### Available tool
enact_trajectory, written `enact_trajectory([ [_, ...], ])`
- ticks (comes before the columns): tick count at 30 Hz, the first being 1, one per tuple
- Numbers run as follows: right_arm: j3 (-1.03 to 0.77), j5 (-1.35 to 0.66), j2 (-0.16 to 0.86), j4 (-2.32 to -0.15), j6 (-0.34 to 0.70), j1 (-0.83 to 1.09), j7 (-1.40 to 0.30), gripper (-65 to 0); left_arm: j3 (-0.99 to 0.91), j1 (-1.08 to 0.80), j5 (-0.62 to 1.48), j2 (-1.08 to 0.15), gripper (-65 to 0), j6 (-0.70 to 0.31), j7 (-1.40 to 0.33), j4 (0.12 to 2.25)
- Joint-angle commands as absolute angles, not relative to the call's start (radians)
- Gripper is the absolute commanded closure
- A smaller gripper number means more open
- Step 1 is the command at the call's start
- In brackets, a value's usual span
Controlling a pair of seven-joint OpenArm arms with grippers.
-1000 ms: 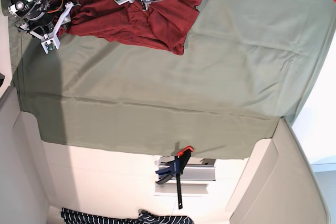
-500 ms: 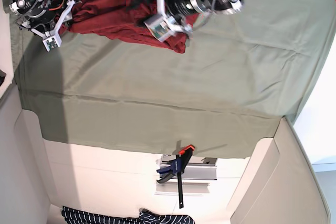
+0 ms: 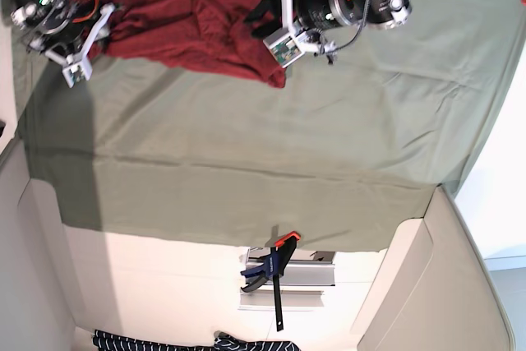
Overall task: Fold the T-shirt properly
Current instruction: 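Reposition the left gripper and grasp the shirt fabric again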
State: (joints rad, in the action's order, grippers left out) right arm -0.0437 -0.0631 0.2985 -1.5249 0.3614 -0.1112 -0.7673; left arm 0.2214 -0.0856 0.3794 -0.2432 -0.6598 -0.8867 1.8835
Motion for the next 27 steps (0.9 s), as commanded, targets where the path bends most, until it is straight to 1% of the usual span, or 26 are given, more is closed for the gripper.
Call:
enact_trajectory([
  [1, -0.046, -0.071, 0.302, -1.535, 0.362, -0.124, -0.766, -28.8, 0.22, -0.072, 0.366, -0.262, -16.6, -0.666, -0.863, 1.898],
  [3, -0.046, -0.071, 0.302, -1.535, 0.362, -0.124, -0.766, -28.8, 0.22, -0.072, 0.323, -0.296, -17.0, -0.666, -0.863, 1.898],
  [5, -0.046, -0.071, 0.302, -1.535, 0.362, -0.124, -0.766, -28.8, 0.219, -0.072, 0.297, -0.329, -20.3, -0.659, -0.864, 1.898],
  [7, -0.046, -0.071, 0.302, -1.535, 0.362, -0.124, -0.765, -28.8, 0.219, -0.072, 0.277, -0.351, -24.0, -0.613, -0.865, 1.898],
  [12, -0.046, -0.071, 0.302, -1.535, 0.362, -0.124, -0.765, -28.8, 0.219, -0.073, 0.272, -0.366, -24.6, -0.551, -0.911, 1.898],
  [13, -0.046, -0.071, 0.302, -1.535, 0.362, -0.124, -0.765, -28.8, 0.219, -0.073, 0.272, -0.366, -25.8, -0.545, -0.925, 1.897],
  [16, -0.046, -0.071, 0.302, -1.535, 0.362, -0.124, -0.766, -28.8, 0.218, -0.072, 0.269, -0.366, -32.1, -0.493, -0.928, 1.87],
  [21, -0.046, -0.071, 0.302, -1.535, 0.362, -0.124, -0.765, -28.8, 0.216, -0.072, 0.326, -0.366, -32.3, -0.456, -0.936, 1.8],
  [27, -0.046, -0.071, 0.302, -1.535, 0.362, -0.124, -0.766, -28.8, 0.216, -0.07, 0.449, -0.365, -32.3, -0.463, -0.958, 1.784],
])
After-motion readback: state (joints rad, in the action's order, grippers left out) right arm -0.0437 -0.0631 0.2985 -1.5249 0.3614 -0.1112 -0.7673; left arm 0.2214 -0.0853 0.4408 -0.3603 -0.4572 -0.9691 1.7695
